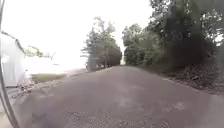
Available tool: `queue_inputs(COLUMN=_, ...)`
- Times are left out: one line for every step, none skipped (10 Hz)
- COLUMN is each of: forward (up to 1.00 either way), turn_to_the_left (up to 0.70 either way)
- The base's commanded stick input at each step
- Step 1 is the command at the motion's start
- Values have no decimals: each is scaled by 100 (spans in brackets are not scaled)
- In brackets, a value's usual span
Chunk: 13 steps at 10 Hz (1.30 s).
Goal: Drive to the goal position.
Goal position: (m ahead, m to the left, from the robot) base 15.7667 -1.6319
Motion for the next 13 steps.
queue_inputs(forward=70, turn_to_the_left=0)
queue_inputs(forward=70, turn_to_the_left=0)
queue_inputs(forward=70, turn_to_the_left=0)
queue_inputs(forward=70, turn_to_the_left=0)
queue_inputs(forward=70, turn_to_the_left=0)
queue_inputs(forward=70, turn_to_the_left=0)
queue_inputs(forward=70, turn_to_the_left=0)
queue_inputs(forward=70, turn_to_the_left=0)
queue_inputs(forward=70, turn_to_the_left=0)
queue_inputs(forward=70, turn_to_the_left=0)
queue_inputs(forward=70, turn_to_the_left=0)
queue_inputs(forward=70, turn_to_the_left=0)
queue_inputs(forward=70, turn_to_the_left=0)
